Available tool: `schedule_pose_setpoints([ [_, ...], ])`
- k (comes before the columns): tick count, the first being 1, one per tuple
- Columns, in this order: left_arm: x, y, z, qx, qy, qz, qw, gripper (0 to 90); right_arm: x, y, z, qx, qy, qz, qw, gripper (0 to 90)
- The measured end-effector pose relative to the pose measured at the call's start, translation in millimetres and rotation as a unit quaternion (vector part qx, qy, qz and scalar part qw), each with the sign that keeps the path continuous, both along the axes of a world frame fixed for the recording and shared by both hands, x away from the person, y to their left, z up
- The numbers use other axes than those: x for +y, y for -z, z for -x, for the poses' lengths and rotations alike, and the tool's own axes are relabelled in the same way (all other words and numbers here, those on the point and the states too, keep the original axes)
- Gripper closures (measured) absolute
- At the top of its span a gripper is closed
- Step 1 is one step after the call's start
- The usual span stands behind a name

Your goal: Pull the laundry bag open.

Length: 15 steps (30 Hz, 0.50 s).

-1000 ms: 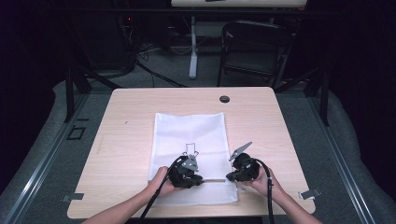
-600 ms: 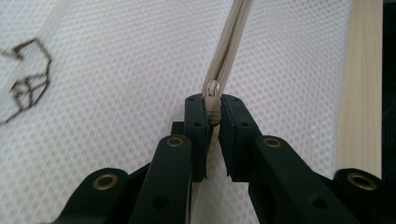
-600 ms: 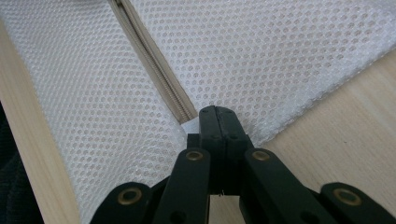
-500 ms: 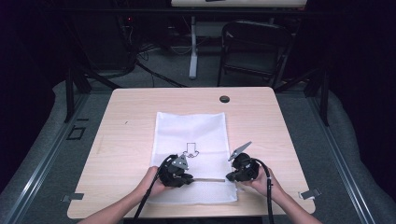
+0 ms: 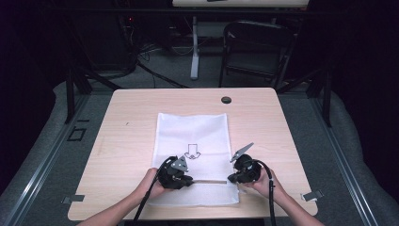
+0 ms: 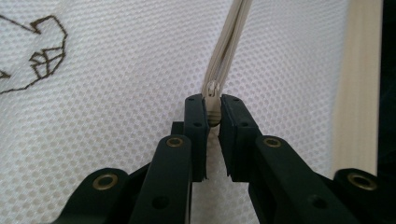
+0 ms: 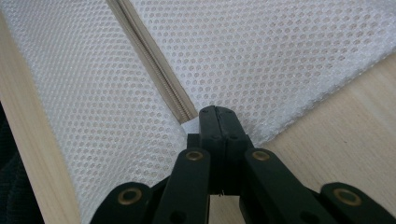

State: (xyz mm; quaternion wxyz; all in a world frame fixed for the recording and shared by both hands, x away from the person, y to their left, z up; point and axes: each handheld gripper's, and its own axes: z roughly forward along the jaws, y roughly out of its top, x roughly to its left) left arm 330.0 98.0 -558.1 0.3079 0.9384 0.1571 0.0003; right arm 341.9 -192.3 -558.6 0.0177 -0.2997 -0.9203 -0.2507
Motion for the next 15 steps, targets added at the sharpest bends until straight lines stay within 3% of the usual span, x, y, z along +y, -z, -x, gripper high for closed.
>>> schedule_pose_setpoints([
  [7,14.8,-0.1,0.6,0.007,-0.012,-0.001,0.9999,81.8,0.1,-0.4,-0.3,0.006,0.005,0.0,1.0,90.0],
  [15,19.7,-1.9,1.4,0.007,-0.01,0.001,0.9999,81.8,-0.4,-0.2,-0.9,0.006,0.002,-0.001,1.0,90.0],
])
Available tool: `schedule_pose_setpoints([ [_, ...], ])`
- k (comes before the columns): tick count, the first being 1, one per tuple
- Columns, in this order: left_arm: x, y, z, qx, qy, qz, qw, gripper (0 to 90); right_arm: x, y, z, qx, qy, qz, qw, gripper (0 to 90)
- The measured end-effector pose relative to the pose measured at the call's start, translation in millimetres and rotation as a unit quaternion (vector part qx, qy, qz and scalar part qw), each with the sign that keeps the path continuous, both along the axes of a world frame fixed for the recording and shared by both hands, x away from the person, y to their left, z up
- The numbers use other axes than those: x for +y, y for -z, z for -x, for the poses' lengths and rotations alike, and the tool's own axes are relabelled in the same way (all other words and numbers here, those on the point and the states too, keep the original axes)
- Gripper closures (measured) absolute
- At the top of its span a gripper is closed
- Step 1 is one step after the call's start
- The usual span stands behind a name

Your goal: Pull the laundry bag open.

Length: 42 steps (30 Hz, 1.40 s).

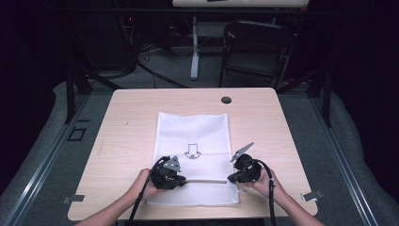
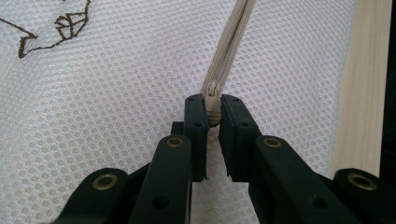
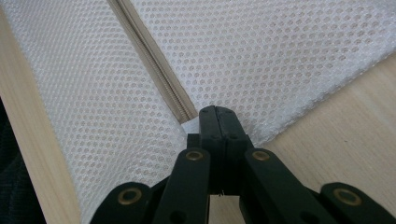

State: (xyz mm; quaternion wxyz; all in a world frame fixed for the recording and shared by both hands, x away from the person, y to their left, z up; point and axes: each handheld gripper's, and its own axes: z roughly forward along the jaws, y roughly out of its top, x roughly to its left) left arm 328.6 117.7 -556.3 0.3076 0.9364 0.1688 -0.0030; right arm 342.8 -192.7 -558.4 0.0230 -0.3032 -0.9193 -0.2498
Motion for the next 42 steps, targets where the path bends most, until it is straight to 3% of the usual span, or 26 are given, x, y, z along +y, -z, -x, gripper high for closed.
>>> schedule_pose_setpoints([
  [10,-0.8,1.3,1.1,-0.001,0.005,-0.006,1.0,81.9,0.4,0.2,0.8,-0.002,0.004,-0.001,1.0,90.0],
  [15,8.3,3.1,0.3,-0.003,-0.008,-0.017,0.9998,81.9,0.5,0.3,0.9,-0.002,0.004,-0.002,1.0,90.0],
  [19,18.0,2.7,1.2,0.0,-0.014,-0.01,0.9998,81.8,0.0,-0.2,-0.2,0.001,-0.001,0.001,1.0,90.0],
  [21,17.1,2.0,2.4,-0.003,-0.013,-0.015,0.9998,81.8,1.1,0.4,1.2,-0.002,0.008,-0.003,1.0,90.0],
  [42,20.8,1.9,3.6,-0.006,-0.006,-0.018,0.9998,81.9,0.2,0.3,0.7,-0.001,0.005,-0.002,1.0,90.0],
])
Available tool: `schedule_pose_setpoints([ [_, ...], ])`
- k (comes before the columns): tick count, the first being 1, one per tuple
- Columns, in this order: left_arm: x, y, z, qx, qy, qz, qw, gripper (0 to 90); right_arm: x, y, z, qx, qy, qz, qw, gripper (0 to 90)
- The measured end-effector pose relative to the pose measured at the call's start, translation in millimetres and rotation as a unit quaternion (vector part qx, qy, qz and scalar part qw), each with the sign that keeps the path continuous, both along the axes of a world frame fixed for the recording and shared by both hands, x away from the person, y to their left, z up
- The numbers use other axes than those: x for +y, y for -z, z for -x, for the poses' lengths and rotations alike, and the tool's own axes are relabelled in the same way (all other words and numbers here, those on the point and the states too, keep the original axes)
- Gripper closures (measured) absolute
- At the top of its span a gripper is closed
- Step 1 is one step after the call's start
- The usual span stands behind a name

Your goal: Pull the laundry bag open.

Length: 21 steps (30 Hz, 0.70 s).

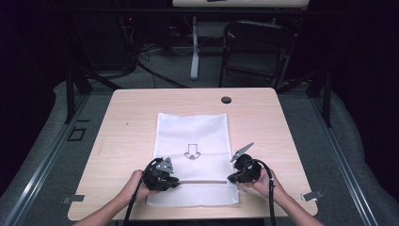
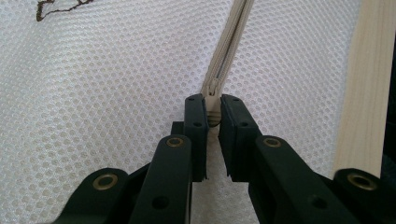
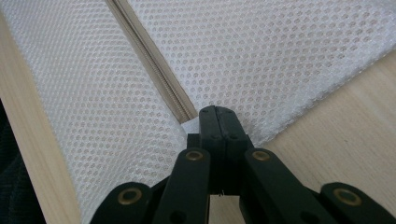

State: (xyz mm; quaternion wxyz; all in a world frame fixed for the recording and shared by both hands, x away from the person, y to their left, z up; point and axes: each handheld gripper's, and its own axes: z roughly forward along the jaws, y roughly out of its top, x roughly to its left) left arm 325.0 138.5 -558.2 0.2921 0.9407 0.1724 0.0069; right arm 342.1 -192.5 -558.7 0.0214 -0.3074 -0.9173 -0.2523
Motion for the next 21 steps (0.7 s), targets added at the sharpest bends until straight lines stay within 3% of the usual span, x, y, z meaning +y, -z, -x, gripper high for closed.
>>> schedule_pose_setpoints([
  [5,2.3,0.5,-0.2,0.003,0.0,0.001,1.0,82.0,0.0,0.0,0.0,0.0,0.0,0.0,1.0,90.0],
  [6,4.3,0.7,0.0,0.005,-0.004,0.005,1.0,81.9,-0.2,-0.1,0.0,0.001,-0.001,0.0,1.0,90.0],
  [8,9.8,0.0,-0.1,-0.001,-0.01,-0.006,0.9999,81.9,-0.6,-0.4,-0.5,0.002,-0.004,0.002,1.0,90.0],
  [11,23.5,0.1,-1.0,0.008,-0.032,0.005,0.9995,81.9,-0.8,-0.4,-0.7,0.002,-0.004,0.002,1.0,90.0],
  [12,25.6,0.0,-0.2,0.01,-0.033,0.011,0.9994,81.9,-0.6,-0.6,-0.7,0.003,-0.004,0.003,1.0,90.0],
  [15,23.4,-2.1,2.7,-0.002,-0.025,-0.002,0.9997,81.9,-0.3,-0.3,-0.5,0.002,-0.001,0.002,1.0,90.0],
  [17,25.4,-1.6,1.1,0.006,-0.027,0.007,0.9996,81.9,-0.5,-0.6,-0.7,0.003,-0.003,0.004,1.0,90.0],
  [21,26.1,-3.3,1.2,0.001,-0.021,0.0,0.9998,81.9,-0.6,-0.2,-0.3,0.002,0.001,0.001,1.0,90.0],
])
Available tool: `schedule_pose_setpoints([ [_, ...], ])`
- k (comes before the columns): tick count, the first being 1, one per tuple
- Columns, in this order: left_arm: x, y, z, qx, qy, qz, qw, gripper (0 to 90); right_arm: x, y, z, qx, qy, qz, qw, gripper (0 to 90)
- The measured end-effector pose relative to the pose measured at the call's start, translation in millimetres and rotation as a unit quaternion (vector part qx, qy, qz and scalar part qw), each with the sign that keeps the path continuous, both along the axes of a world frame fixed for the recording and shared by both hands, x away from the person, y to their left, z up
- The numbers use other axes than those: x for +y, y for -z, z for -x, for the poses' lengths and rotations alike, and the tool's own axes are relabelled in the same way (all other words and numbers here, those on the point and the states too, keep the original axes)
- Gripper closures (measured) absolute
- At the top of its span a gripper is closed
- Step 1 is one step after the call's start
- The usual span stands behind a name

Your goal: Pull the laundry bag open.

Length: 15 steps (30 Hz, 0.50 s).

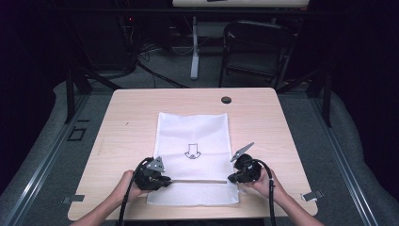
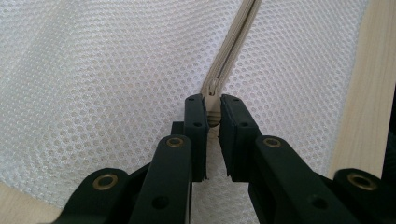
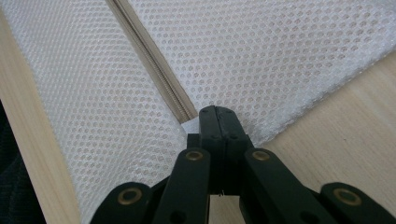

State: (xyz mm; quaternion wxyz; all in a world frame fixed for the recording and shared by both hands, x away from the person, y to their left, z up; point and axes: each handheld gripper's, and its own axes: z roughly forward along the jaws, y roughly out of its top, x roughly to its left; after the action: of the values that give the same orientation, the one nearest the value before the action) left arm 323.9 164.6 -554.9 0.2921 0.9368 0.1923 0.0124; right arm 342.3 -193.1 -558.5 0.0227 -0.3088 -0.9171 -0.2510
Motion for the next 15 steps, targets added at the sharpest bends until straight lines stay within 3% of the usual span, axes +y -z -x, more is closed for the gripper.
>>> schedule_pose_setpoints([
  [6,17.2,2.1,-1.1,0.005,-0.028,-0.002,0.9996,81.9,-0.3,0.2,-0.3,-0.001,-0.001,0.0,1.0,90.0],
  [15,35.2,-3.8,0.8,0.001,-0.045,-0.009,0.9989,81.8,-0.2,0.0,-0.4,-0.003,-0.001,0.003,1.0,90.0],
])
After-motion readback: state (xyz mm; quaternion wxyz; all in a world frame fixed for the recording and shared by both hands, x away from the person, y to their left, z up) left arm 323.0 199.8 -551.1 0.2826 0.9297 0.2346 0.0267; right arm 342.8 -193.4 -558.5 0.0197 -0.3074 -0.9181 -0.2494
